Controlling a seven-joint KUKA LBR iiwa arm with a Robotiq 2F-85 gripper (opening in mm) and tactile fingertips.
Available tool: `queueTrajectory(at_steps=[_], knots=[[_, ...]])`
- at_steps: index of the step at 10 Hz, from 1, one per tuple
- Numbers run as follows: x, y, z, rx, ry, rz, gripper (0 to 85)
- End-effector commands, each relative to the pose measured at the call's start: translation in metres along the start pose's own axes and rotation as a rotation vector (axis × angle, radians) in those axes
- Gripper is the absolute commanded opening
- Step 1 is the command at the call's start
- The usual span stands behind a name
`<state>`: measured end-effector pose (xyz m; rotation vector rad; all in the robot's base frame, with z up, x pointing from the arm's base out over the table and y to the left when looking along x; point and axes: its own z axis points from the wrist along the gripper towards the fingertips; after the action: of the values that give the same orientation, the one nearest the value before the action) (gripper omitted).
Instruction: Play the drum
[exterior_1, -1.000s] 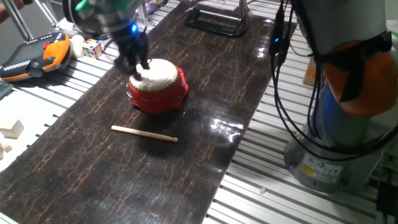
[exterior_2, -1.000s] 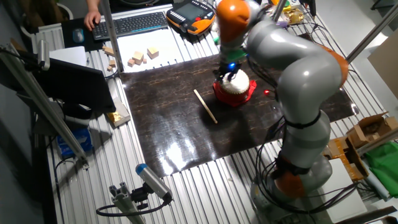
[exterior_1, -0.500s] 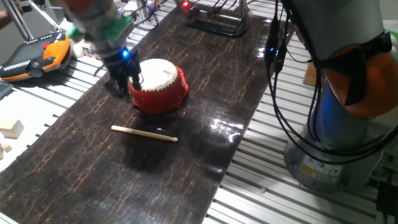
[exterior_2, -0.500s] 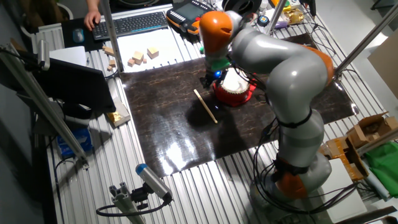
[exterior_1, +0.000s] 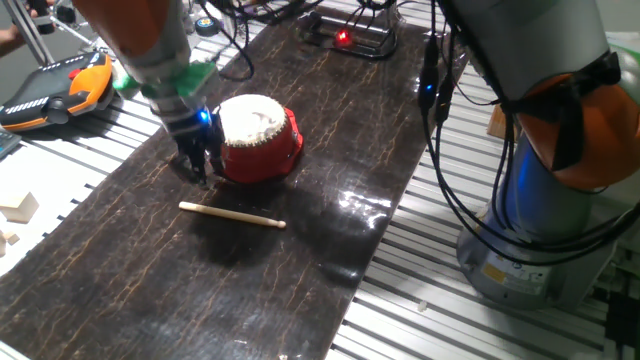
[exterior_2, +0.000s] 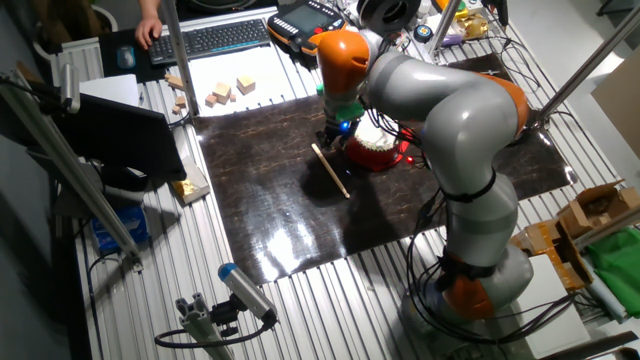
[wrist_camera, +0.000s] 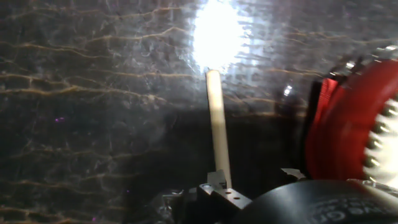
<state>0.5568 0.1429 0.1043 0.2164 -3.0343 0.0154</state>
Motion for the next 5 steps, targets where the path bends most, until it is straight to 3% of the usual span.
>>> queueTrajectory(at_steps=[1, 5], knots=[[-0.002, 0.001, 0.011, -0.003, -0.004, -0.008, 49.7], [-0.006, 0.012, 0.027, -0.007, -0.008, -0.019, 50.3]])
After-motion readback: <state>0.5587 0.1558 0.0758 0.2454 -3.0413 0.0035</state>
